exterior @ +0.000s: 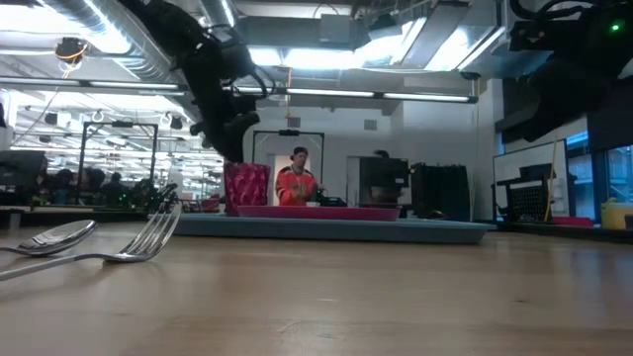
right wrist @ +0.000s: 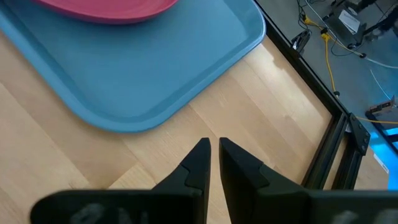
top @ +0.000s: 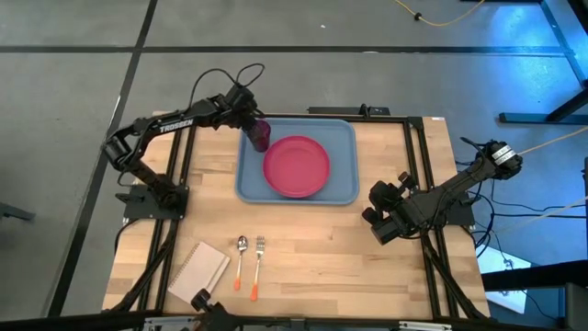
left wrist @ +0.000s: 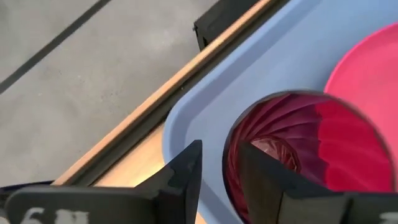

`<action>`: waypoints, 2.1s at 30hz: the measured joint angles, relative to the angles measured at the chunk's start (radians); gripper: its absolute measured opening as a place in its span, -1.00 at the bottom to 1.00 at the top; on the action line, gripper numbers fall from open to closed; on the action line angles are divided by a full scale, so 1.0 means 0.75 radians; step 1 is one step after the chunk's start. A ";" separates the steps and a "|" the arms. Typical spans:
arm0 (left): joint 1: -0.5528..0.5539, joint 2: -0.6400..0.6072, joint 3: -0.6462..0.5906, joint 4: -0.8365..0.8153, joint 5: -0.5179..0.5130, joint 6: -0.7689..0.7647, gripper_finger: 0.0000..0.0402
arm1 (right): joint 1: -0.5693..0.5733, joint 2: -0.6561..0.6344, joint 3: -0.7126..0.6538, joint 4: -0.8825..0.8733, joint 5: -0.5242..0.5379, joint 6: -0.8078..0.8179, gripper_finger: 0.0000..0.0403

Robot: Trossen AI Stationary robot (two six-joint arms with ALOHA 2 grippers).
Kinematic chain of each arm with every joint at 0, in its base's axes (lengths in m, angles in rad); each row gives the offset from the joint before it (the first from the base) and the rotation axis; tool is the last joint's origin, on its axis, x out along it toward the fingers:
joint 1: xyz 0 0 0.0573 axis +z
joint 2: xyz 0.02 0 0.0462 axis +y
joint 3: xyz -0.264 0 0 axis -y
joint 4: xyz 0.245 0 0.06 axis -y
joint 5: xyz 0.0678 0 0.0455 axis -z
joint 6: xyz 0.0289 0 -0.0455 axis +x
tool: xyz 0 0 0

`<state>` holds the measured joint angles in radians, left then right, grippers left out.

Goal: Pick and place plate/cup/fork/spoon on tray
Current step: Adjust the orange spoon and the orange fork

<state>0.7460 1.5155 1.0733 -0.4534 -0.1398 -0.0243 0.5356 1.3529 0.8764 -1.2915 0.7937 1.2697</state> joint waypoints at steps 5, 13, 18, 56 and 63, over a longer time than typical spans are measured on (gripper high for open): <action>-0.012 -0.099 0.000 -0.003 0.006 -0.001 -0.52 | 0.000 0.000 0.000 0.000 0.000 0.000 -0.81; -0.108 -0.313 0.001 -0.026 0.135 0.000 -0.52 | 0.000 0.000 0.000 0.000 0.000 0.000 -0.81; -0.216 -0.413 0.001 -0.062 0.276 -0.028 -0.52 | 0.000 0.000 0.000 0.000 0.038 0.000 -0.81; -1.257 -0.441 -0.001 -0.300 0.107 -0.514 -0.52 | 0.000 -0.001 0.000 0.000 0.064 -0.047 -0.80; -1.278 -0.441 -0.001 -0.303 0.091 -0.516 -0.52 | 0.000 -0.001 0.000 0.000 0.094 -0.059 -0.80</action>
<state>-0.2125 1.1851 1.0729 -0.6804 -0.0714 -0.4109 0.5354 1.3524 0.8764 -1.2913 0.8642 1.2257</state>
